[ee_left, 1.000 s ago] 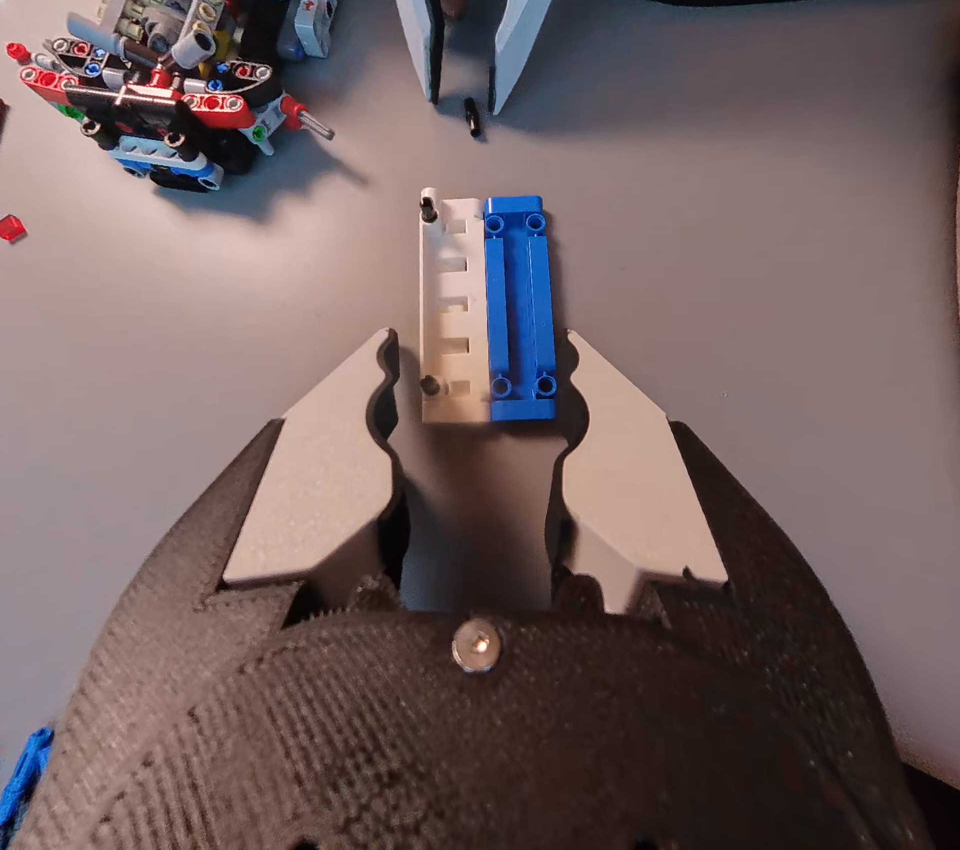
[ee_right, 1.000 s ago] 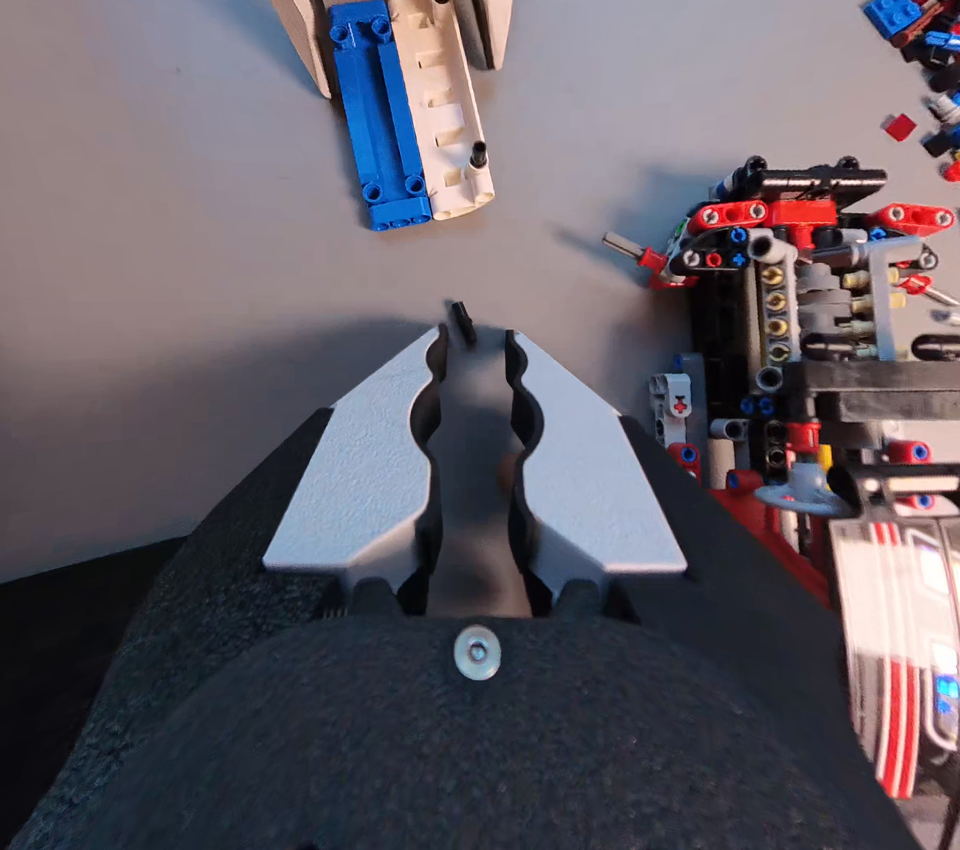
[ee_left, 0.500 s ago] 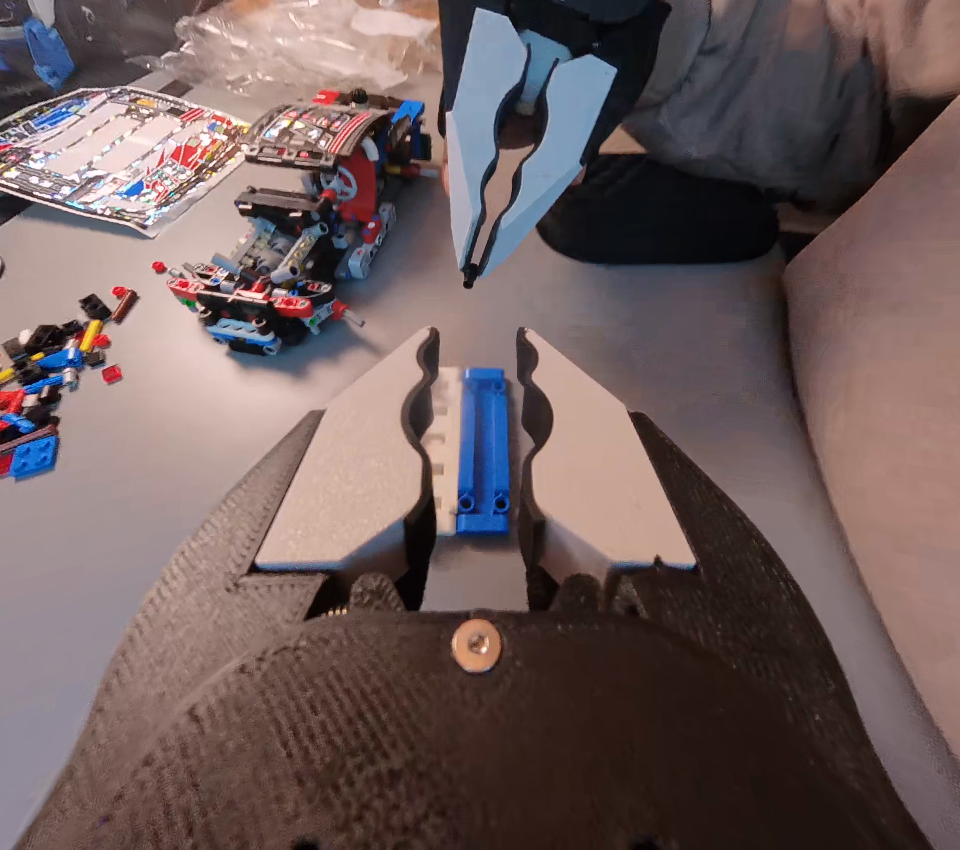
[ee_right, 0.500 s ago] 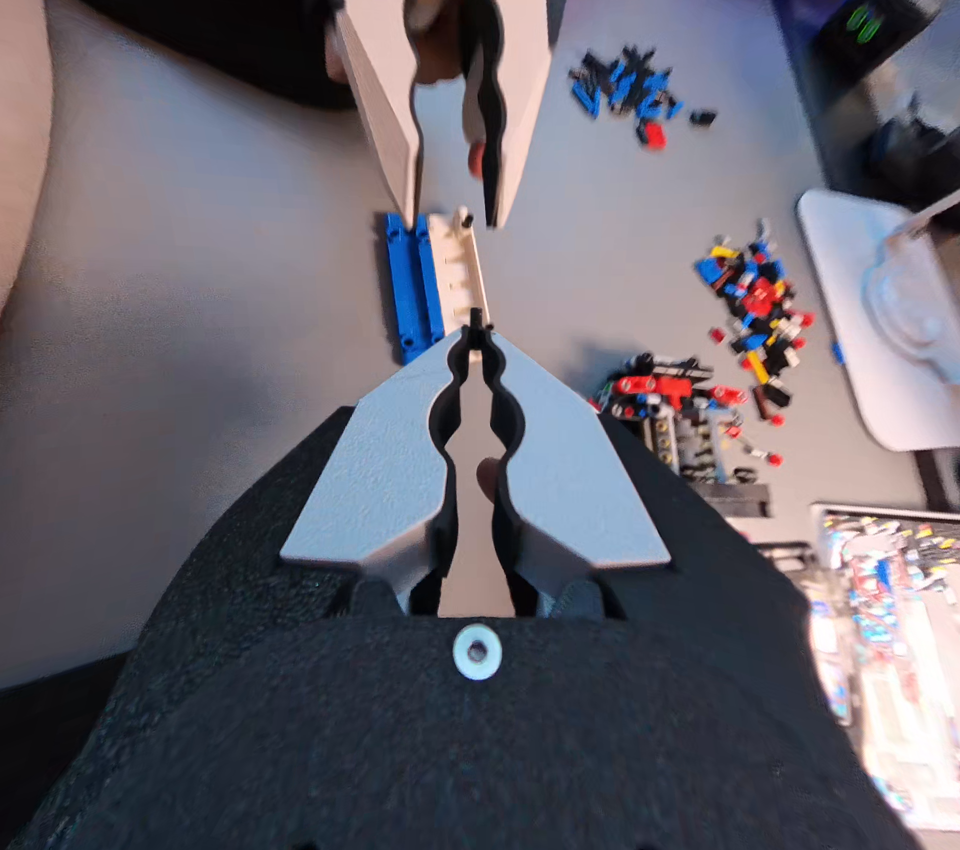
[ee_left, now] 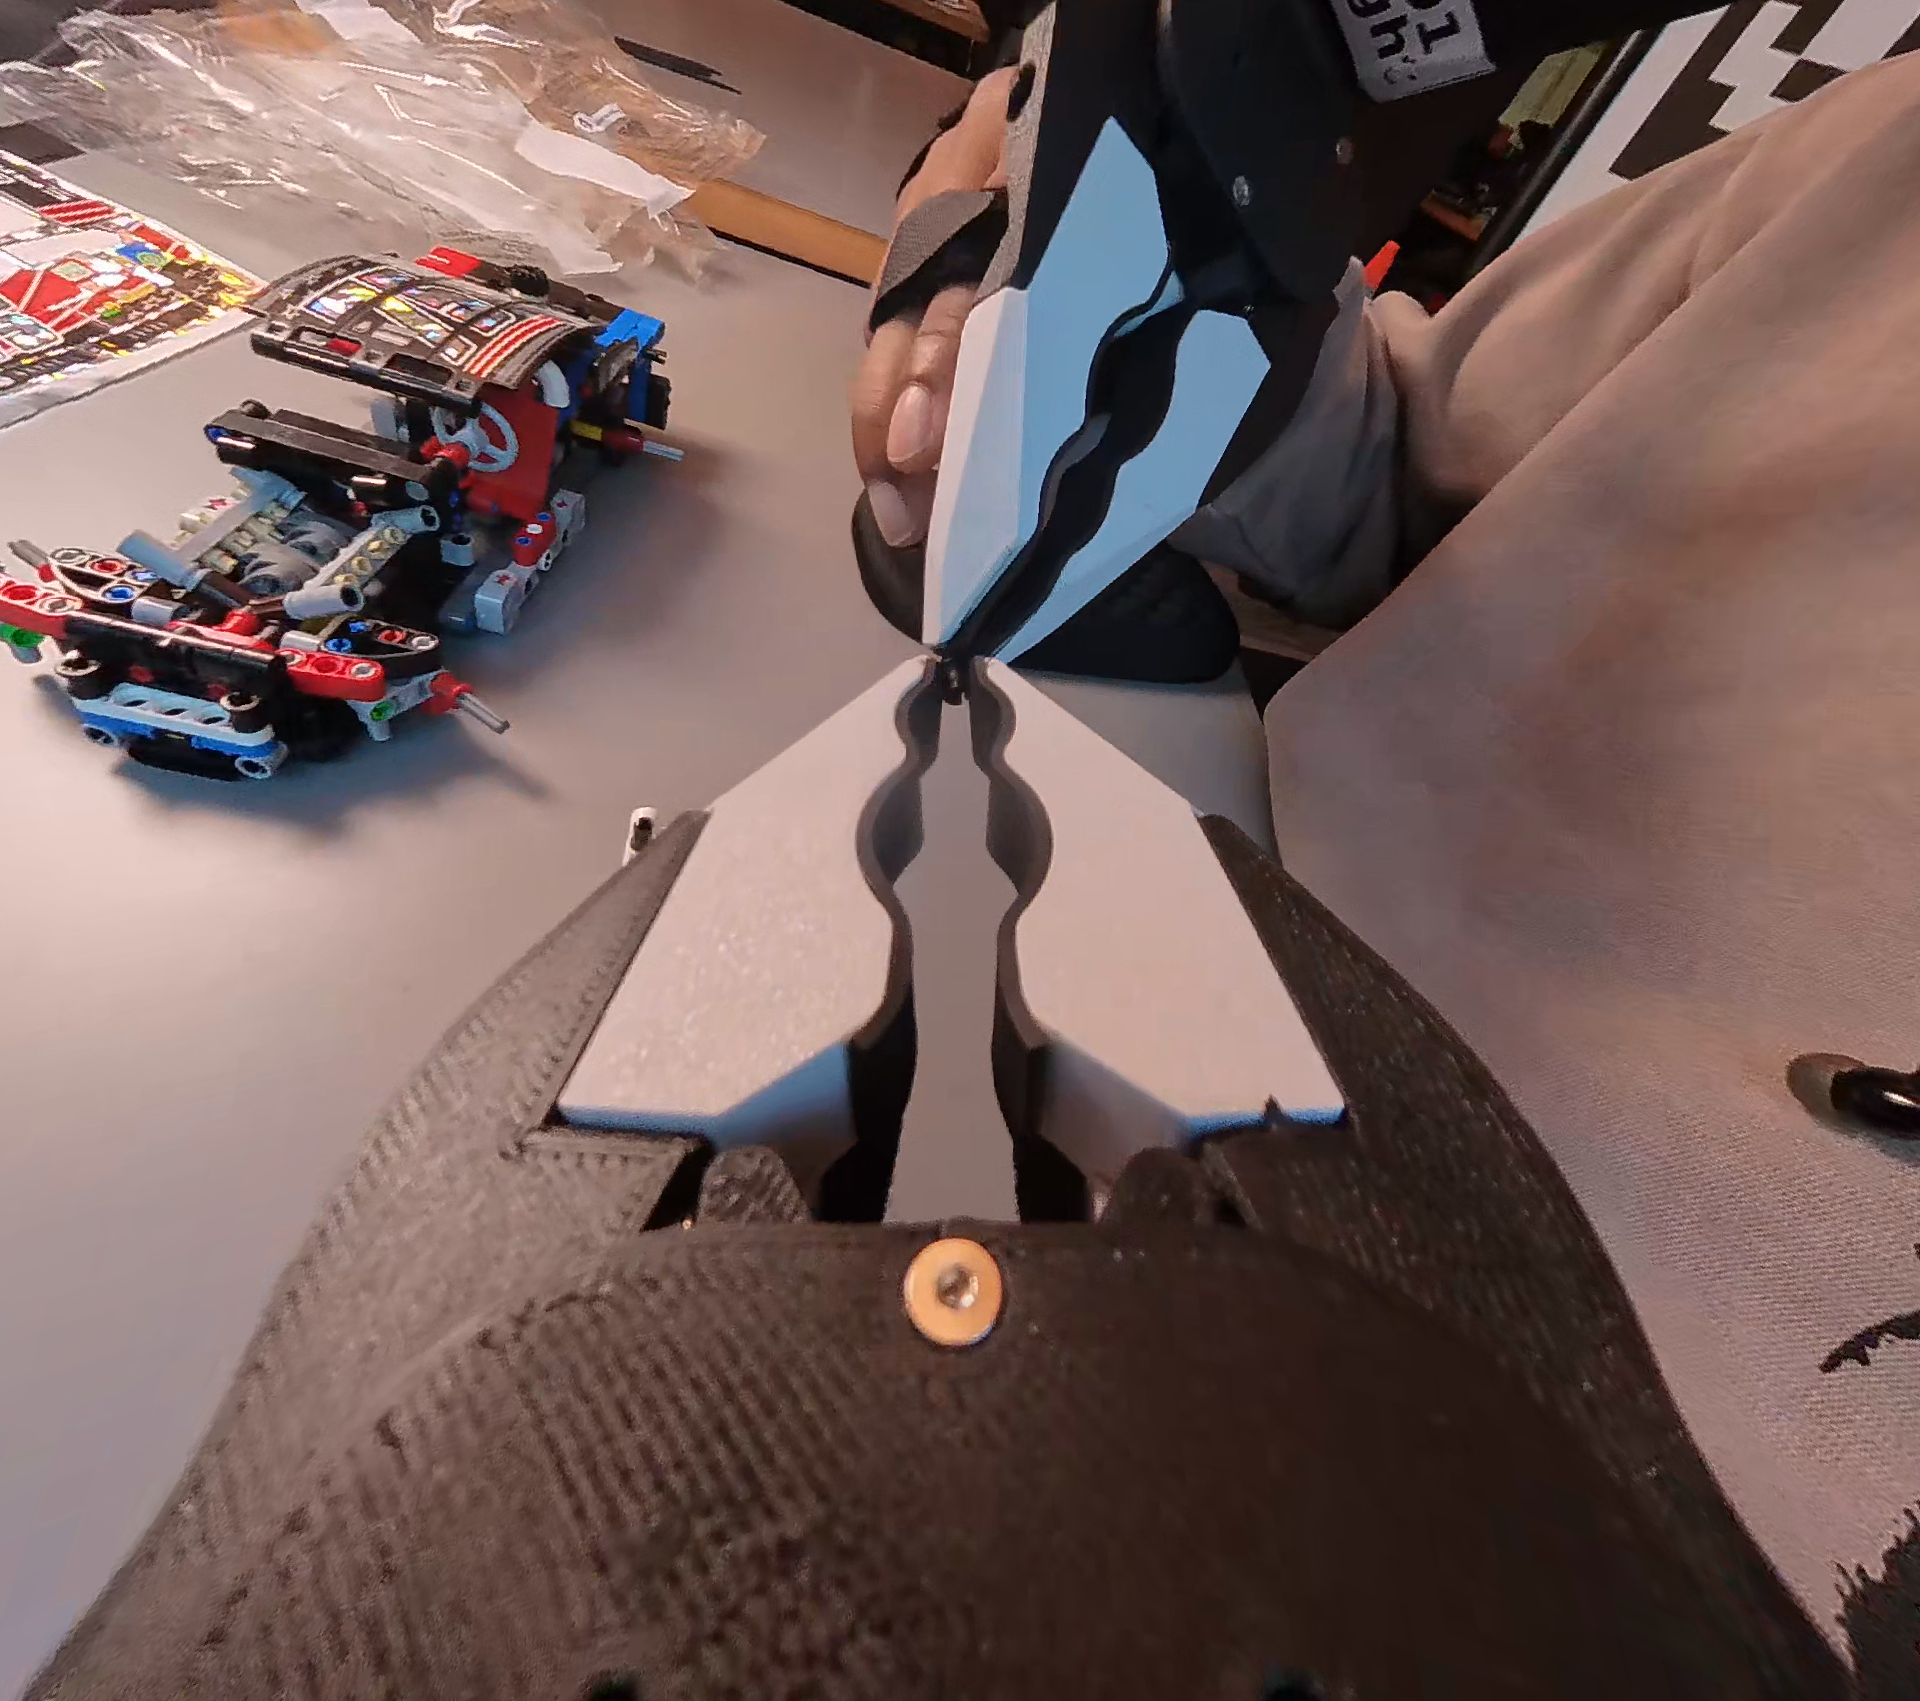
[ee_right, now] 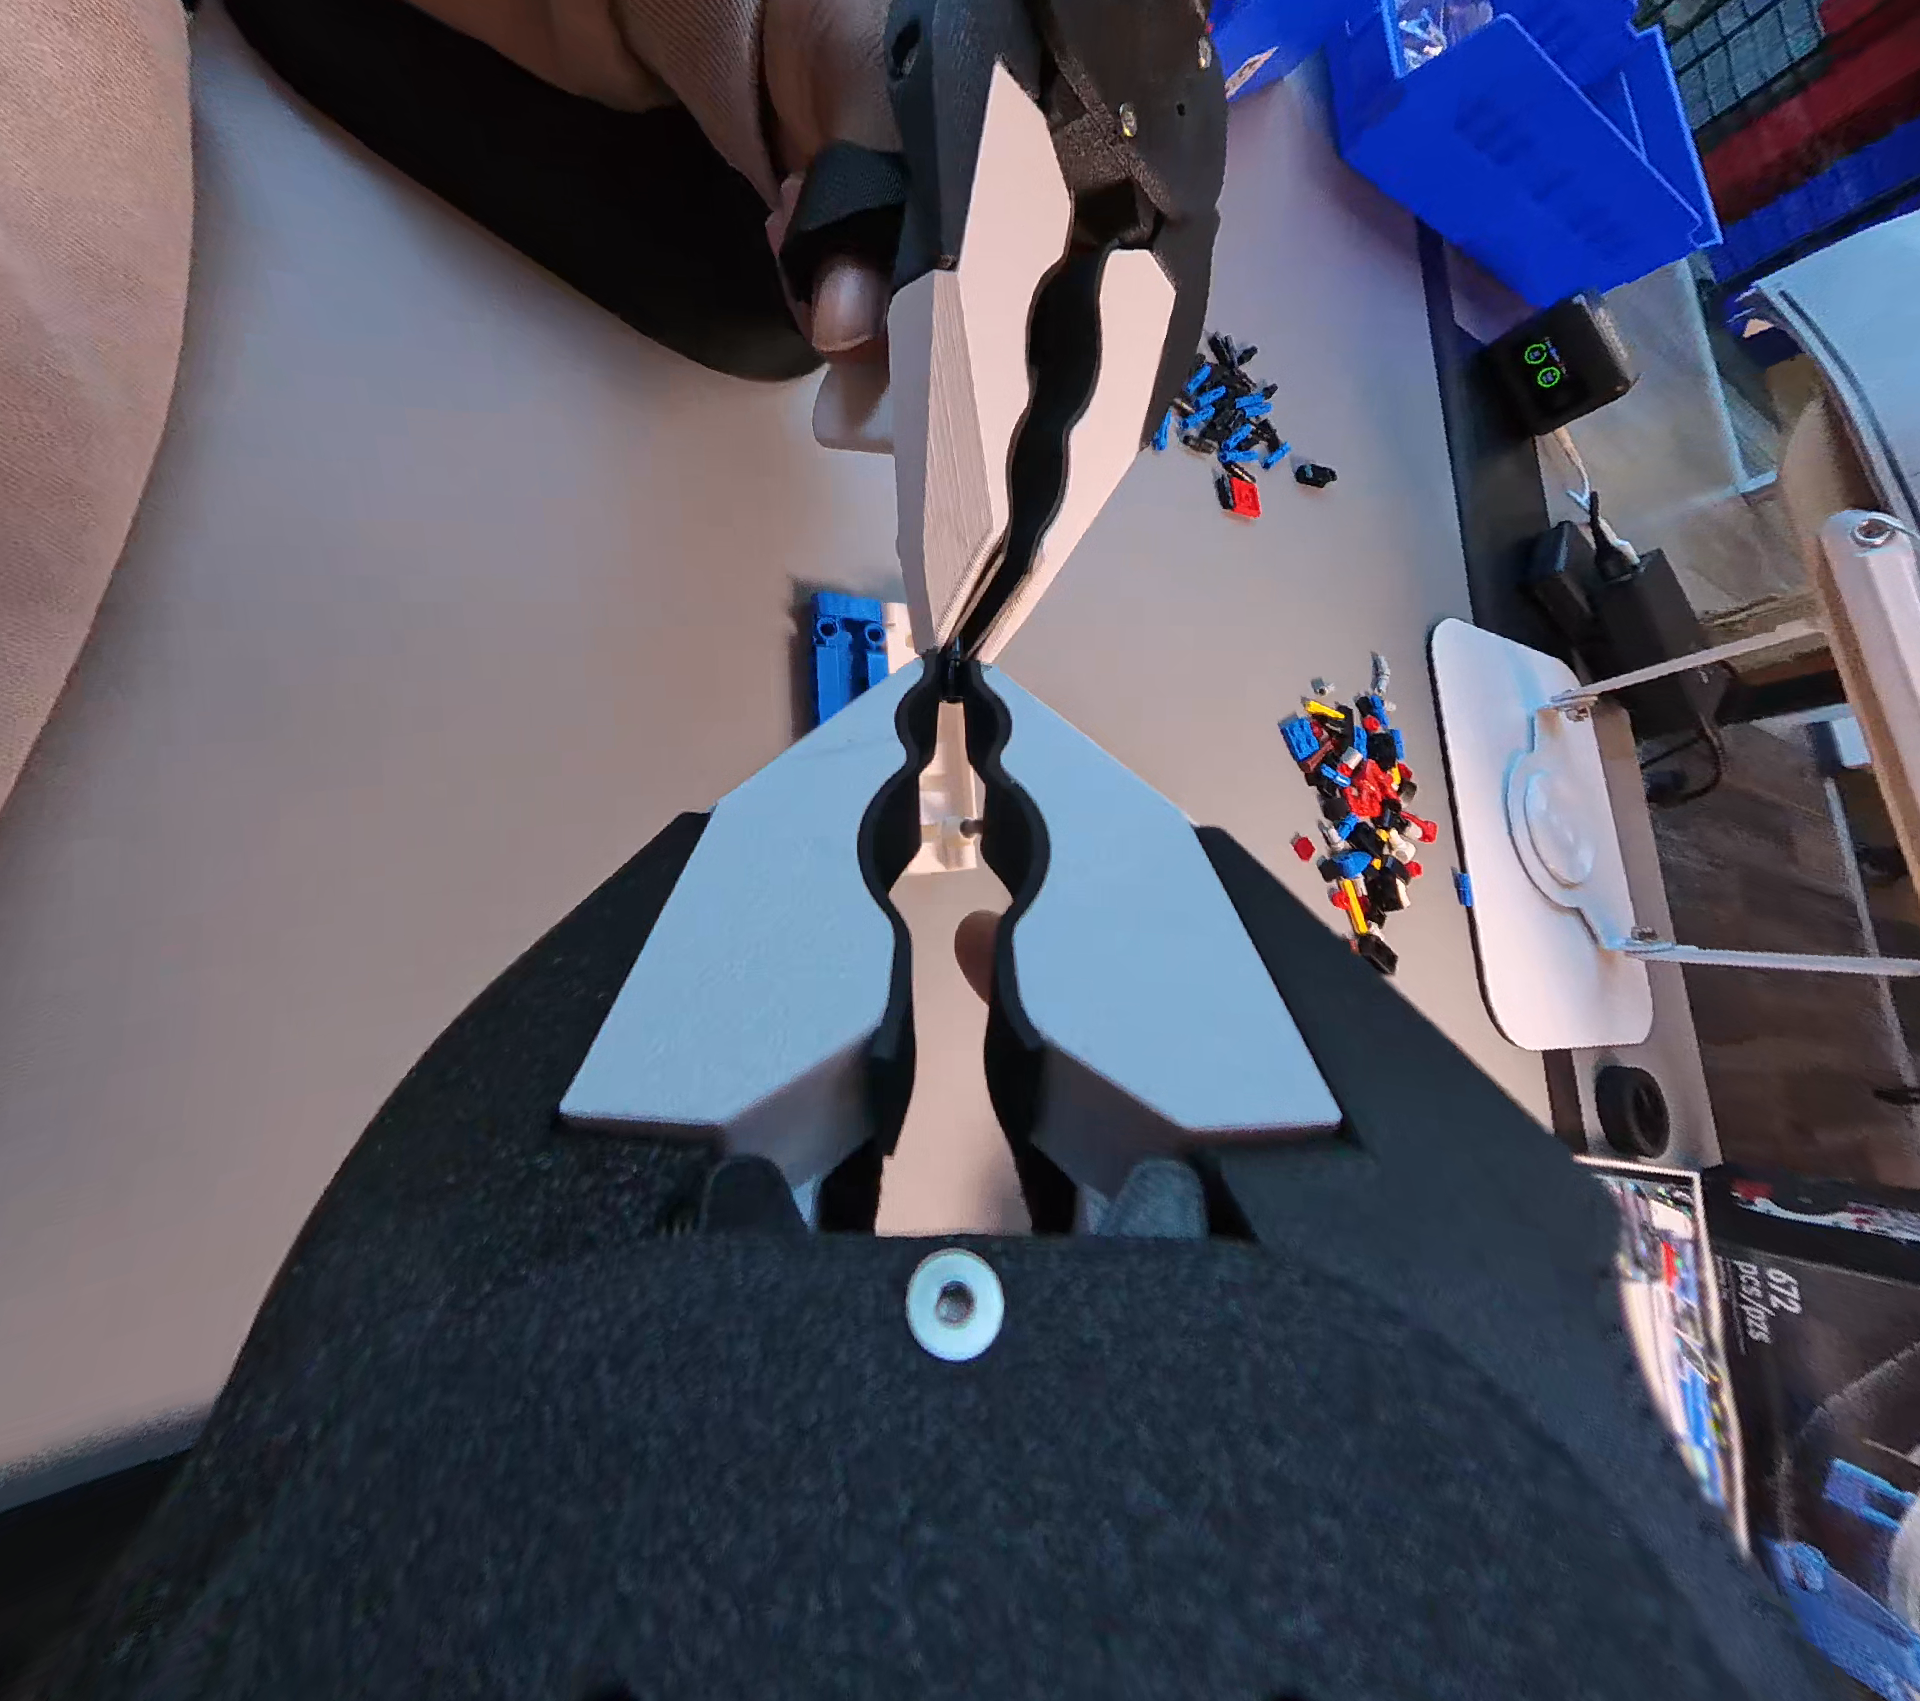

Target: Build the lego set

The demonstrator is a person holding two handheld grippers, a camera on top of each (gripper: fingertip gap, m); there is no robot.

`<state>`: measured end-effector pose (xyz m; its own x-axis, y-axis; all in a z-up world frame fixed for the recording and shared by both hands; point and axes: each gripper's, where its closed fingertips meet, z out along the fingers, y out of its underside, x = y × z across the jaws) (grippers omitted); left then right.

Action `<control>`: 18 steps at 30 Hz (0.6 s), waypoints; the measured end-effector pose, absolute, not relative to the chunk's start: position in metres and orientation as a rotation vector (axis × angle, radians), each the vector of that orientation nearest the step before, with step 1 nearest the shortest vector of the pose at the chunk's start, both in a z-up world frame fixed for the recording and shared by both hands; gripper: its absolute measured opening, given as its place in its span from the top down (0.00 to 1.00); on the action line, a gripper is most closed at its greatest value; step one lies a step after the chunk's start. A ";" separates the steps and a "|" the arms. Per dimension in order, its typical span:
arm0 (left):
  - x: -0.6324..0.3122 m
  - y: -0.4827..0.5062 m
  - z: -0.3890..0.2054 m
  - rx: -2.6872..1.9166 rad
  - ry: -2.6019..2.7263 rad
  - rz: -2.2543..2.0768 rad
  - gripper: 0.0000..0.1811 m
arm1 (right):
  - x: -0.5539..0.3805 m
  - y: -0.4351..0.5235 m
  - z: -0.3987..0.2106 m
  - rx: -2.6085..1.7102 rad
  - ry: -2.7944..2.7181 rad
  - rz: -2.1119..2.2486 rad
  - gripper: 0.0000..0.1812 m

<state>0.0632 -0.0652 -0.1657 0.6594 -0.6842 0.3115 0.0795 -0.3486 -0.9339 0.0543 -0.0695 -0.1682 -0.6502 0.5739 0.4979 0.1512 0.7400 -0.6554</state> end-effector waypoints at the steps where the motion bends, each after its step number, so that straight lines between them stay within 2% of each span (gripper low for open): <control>1: 0.064 -0.067 -0.161 -1.737 0.486 -0.892 0.99 | 0.055 -0.072 -0.164 -0.543 -2.197 0.800 0.99; 6: 0.071 -0.086 -0.123 -1.490 0.441 -1.252 0.99 | 0.065 -0.090 -0.124 -0.488 -2.011 1.200 0.99; 18: 0.075 -0.091 -0.111 -1.405 0.382 -1.446 0.99 | 0.065 -0.097 -0.115 -0.368 -1.973 1.092 0.98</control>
<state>0.0746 -0.0911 -0.1113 0.2227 -0.8112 0.5408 0.4379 -0.4124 -0.7989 0.0650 -0.0973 -0.1152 -0.6119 0.5914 0.5252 -0.1309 0.5791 -0.8047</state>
